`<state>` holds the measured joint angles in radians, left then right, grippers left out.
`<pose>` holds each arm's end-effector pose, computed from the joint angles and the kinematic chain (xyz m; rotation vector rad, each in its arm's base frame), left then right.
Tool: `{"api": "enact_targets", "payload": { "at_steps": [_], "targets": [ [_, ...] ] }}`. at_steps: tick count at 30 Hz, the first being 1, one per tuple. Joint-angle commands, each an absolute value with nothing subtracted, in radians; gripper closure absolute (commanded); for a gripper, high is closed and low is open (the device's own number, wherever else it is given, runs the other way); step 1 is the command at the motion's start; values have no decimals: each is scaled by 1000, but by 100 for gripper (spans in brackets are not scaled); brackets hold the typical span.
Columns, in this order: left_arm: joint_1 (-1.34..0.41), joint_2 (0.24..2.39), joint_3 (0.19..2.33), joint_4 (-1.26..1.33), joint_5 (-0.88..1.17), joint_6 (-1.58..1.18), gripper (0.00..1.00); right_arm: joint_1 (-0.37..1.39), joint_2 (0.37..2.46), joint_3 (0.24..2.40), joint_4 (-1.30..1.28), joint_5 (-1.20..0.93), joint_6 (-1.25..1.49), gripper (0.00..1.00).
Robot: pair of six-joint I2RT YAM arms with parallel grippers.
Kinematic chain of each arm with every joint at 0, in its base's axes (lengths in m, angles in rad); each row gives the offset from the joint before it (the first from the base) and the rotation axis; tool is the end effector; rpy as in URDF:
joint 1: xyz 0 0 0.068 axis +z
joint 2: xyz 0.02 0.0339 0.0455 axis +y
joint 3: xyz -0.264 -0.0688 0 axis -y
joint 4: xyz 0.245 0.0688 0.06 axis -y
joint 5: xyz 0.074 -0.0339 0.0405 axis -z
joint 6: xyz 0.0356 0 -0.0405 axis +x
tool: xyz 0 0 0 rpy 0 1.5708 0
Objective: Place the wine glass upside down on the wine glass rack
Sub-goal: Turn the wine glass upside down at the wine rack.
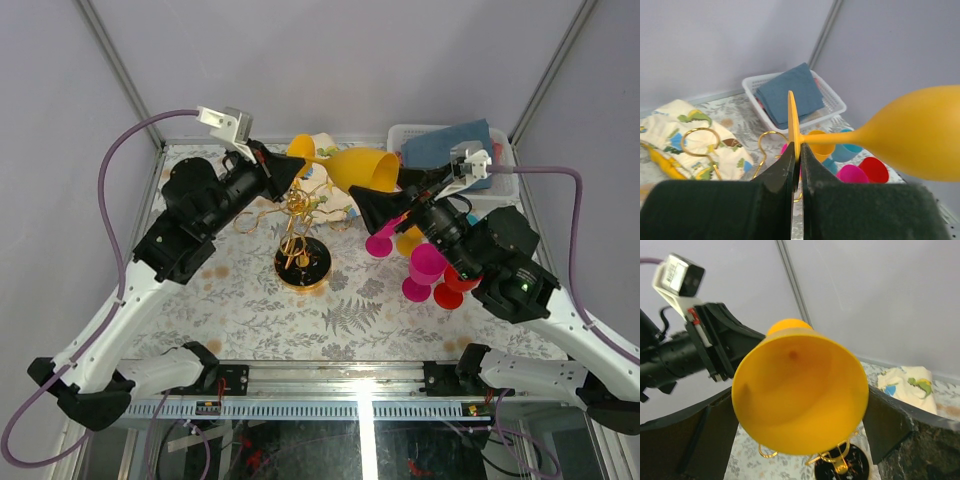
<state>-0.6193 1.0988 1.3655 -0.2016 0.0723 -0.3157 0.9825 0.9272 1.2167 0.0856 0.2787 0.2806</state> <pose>0.1856 -0.1355 0.4782 0.2952 1.5315 -0.8000 0.1080 0.1443 0.4918 -0.1862 1.2506 0.9335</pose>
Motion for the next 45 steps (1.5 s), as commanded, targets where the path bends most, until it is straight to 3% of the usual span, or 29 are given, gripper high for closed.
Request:
{"api": "enact_targets", "payload": {
  "at_steps": [1, 14, 22, 27, 37, 45],
  "targets": [
    [-617, 1052, 1421, -243, -46, -173, 100, 981, 872, 1279, 13, 318, 227, 1],
    [-617, 966, 1412, -355, -25, 95, 100, 982, 821, 1461, -381, 305, 45, 0],
    [-655, 988, 1459, -501, 136, 184, 100, 982, 814, 1456, -381, 281, -88, 12],
    [-750, 1004, 1464, -586, 180, 259, 100, 982, 800, 1365, -290, 219, -183, 14],
    [-1090, 1115, 1538, -724, -3, 393, 100, 981, 834, 1280, -263, -77, -344, 22],
    [-1162, 1122, 1548, -738, 19, 432, 100, 981, 835, 1260, -371, -222, -419, 28]
  ]
}}
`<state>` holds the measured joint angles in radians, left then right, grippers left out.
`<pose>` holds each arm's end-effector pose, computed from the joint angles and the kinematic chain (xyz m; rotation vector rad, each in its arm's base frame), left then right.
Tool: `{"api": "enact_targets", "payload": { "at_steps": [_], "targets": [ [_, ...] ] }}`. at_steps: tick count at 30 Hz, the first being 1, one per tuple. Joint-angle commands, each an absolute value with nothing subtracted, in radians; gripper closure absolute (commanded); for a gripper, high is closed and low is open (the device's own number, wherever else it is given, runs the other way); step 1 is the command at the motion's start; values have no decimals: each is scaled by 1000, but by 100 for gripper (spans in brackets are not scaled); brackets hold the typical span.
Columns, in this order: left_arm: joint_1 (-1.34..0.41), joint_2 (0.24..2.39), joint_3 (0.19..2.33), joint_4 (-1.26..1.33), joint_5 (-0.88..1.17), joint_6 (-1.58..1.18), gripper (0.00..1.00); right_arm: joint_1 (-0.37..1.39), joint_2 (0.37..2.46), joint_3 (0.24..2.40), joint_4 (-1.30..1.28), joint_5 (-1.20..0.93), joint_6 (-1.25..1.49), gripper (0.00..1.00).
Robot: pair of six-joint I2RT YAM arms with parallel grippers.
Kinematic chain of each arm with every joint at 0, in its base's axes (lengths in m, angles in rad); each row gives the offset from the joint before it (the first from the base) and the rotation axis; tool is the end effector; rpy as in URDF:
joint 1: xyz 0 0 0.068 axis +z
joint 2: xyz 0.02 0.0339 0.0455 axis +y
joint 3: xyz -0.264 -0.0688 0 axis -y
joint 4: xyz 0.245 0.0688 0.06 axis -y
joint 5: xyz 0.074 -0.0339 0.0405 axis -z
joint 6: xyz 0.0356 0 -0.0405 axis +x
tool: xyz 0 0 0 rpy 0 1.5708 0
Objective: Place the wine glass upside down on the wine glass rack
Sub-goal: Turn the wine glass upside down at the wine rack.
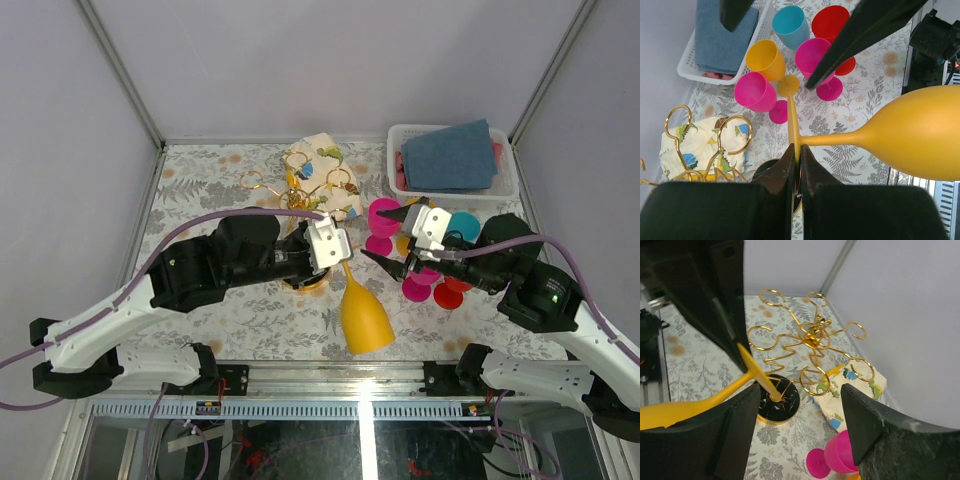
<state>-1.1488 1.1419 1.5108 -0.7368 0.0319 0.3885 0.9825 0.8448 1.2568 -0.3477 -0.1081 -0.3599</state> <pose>0.0888 -0.2006 0.4585 1.3893 1.4055 -0.5325 0.0825 0.1306 0.4710 -1.0221 1.1448 0.5794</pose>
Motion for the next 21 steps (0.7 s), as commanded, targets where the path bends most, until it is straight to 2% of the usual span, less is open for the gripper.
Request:
{"api": "enact_targets", "payload": {
  "at_steps": [1, 6, 16, 18, 21],
  "targets": [
    [-1164, 1121, 1549, -738, 26, 434, 100, 981, 834, 1260, -383, -244, -423, 29],
    [-1167, 1128, 1548, -747, 55, 440, 100, 981, 856, 1270, -430, -336, -440, 32],
    [-1177, 1127, 1540, -759, 95, 445, 100, 980, 962, 1310, -466, -328, -483, 44],
    [-1178, 1127, 1539, -761, 98, 447, 100, 981, 970, 1311, -465, -341, -492, 50],
    [-1179, 1124, 1533, -761, 85, 449, 100, 982, 977, 1313, -470, -367, -507, 67]
  ]
}}
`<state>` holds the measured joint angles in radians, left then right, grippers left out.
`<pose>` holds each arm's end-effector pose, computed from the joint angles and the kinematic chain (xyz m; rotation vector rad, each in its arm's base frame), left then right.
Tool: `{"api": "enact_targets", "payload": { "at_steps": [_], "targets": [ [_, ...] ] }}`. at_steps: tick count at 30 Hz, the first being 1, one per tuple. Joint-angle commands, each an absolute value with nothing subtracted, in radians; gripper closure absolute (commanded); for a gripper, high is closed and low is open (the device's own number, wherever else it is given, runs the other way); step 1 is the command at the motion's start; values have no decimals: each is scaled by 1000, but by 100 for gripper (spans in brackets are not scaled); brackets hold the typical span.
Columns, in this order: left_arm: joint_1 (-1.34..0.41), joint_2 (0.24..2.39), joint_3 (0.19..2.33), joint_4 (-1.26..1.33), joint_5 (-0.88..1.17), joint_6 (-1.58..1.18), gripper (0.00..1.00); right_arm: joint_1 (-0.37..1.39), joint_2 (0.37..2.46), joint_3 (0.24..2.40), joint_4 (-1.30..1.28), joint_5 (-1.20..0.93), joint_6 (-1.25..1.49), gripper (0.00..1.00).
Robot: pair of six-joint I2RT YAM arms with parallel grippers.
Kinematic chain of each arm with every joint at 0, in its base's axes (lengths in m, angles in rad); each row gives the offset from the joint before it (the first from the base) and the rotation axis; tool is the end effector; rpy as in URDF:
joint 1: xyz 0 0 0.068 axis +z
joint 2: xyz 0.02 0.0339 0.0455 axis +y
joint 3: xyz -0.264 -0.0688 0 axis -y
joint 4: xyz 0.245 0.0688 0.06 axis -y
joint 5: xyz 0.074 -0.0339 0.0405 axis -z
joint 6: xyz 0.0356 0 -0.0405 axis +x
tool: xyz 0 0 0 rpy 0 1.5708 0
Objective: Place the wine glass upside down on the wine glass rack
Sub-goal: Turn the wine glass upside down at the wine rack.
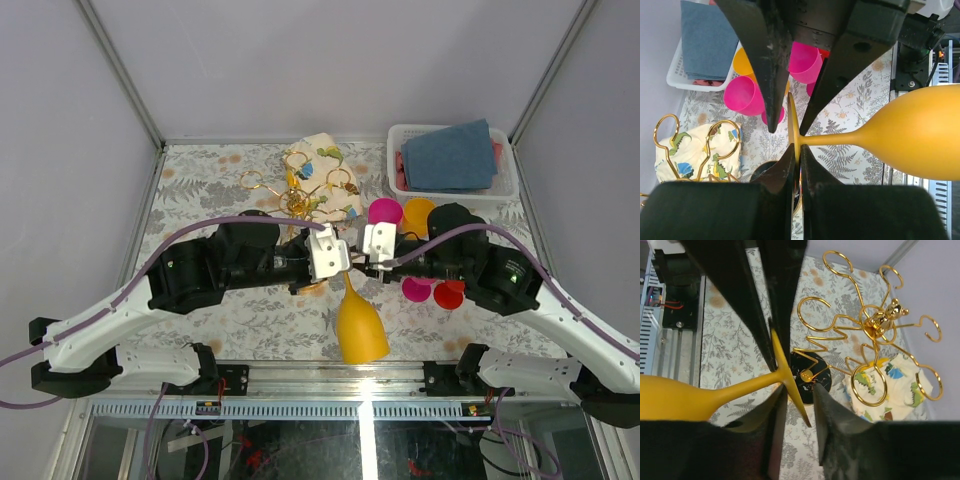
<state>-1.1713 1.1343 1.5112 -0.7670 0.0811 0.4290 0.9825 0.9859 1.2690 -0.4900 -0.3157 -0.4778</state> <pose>0.0811 -0.1995 0.4571 1.4743 1.3556 -0.5623 0.1008 0.1711 0.4375 -1.3723 1.1846 0.6416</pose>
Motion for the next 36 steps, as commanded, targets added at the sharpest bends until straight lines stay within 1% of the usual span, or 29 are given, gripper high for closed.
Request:
{"api": "enact_targets", "payload": {
  "at_steps": [1, 5, 7, 8, 9, 11, 13, 14, 16, 21, 23, 26, 27, 28, 29, 32, 36],
  "targets": [
    [-1180, 1124, 1531, -760, 73, 447, 100, 981, 975, 1311, -469, -374, -512, 72],
    [-1180, 1114, 1518, -747, 28, 440, 99, 982, 949, 1276, -438, -383, -532, 91],
    [-1179, 1106, 1512, -734, 8, 430, 94, 981, 926, 1247, -399, -371, -541, 98],
    [-1180, 1101, 1509, -726, 0, 427, 93, 981, 916, 1233, -379, -360, -544, 100],
    [-1179, 1095, 1506, -716, -10, 421, 90, 982, 907, 1221, -365, -348, -547, 100],
    [-1178, 1076, 1497, -688, -27, 411, 76, 981, 894, 1206, -338, -310, -555, 100],
    [-1179, 1051, 1483, -655, -50, 398, 66, 981, 885, 1199, -325, -268, -562, 100],
    [-1178, 1036, 1473, -638, -60, 391, 60, 980, 882, 1191, -313, -240, -563, 100],
    [-1179, 1008, 1462, -603, -85, 370, 51, 980, 876, 1170, -275, -187, -581, 100],
    [-1179, 962, 1447, -514, -191, 286, 35, 981, 861, 1106, -158, -82, -669, 100],
    [-1180, 949, 1448, -485, -230, 233, 30, 981, 848, 1074, -84, -77, -704, 100],
    [-1179, 940, 1444, -454, -249, 143, 25, 980, 830, 1023, 64, -101, -746, 100],
    [-1179, 941, 1444, -452, -253, 115, 14, 981, 829, 1009, 110, -109, -758, 100],
    [-1179, 945, 1444, -454, -258, 76, 6, 980, 833, 1004, 151, -116, -769, 100],
    [-1179, 949, 1444, -459, -262, 50, 4, 982, 841, 1005, 177, -124, -780, 100],
    [-1179, 954, 1428, -468, -272, -17, 3, 981, 875, 1020, 238, -141, -803, 100],
    [-1179, 947, 1393, -469, -272, -68, 10, 982, 908, 1019, 305, -184, -820, 100]
  ]
}}
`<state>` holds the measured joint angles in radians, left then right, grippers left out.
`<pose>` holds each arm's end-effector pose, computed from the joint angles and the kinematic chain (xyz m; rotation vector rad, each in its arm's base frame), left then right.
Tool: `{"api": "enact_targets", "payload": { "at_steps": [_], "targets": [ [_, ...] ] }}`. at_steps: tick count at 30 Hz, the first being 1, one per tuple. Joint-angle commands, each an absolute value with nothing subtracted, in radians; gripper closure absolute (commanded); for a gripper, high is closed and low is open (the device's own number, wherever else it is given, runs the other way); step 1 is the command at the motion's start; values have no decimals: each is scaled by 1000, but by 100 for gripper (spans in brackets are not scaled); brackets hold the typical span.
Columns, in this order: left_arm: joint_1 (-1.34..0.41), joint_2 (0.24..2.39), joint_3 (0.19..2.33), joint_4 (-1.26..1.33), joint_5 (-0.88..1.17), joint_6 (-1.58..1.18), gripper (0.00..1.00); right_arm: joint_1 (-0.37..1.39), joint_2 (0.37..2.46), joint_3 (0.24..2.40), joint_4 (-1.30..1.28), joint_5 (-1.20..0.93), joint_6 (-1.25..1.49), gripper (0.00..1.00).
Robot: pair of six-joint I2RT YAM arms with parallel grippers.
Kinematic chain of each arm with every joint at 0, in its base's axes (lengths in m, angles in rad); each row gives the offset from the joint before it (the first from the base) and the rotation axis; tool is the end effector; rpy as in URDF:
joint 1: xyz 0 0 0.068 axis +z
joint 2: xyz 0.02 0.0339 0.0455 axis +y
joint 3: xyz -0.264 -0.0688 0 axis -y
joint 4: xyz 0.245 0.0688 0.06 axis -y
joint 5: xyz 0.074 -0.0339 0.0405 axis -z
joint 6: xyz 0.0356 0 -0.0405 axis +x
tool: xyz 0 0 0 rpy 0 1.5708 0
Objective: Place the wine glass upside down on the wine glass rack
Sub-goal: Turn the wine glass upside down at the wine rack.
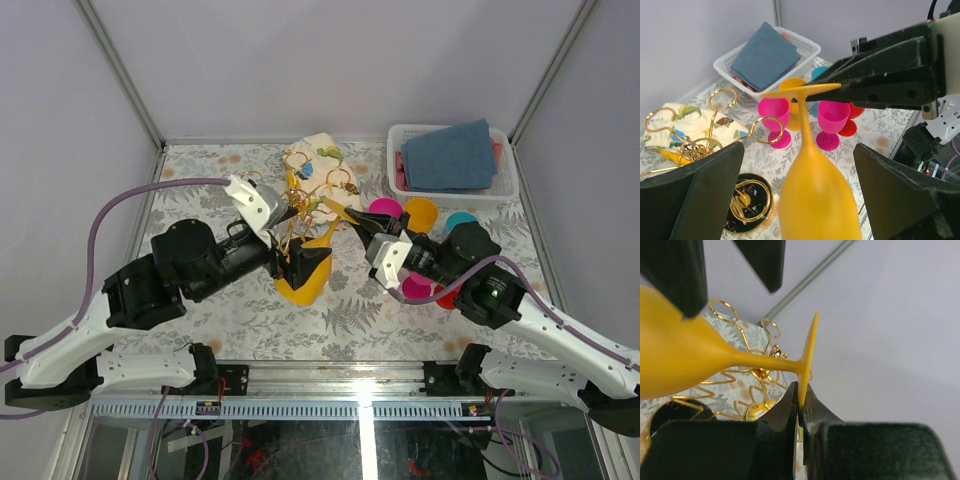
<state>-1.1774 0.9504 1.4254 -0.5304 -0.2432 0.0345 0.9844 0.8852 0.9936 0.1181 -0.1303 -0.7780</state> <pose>0.0713 -0.1494 0.4877 0.7863 1.4711 -0.6776 0.1048 0.1662 0.4285 -1.1090 0.7715 0.2617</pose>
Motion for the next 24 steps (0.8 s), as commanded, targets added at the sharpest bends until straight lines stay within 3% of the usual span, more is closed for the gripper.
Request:
{"api": "enact_targets", "payload": {
  "at_steps": [1, 7, 24],
  "targets": [
    [-1180, 948, 1388, -469, -271, -75, 12, 981, 914, 1020, 316, -199, -821, 100],
    [-1179, 963, 1392, -470, -264, -99, 28, 983, 927, 1016, 361, -273, -795, 100],
    [-1179, 1009, 1406, -456, -265, -111, 93, 983, 899, 970, 384, -324, -801, 100]
  ]
}}
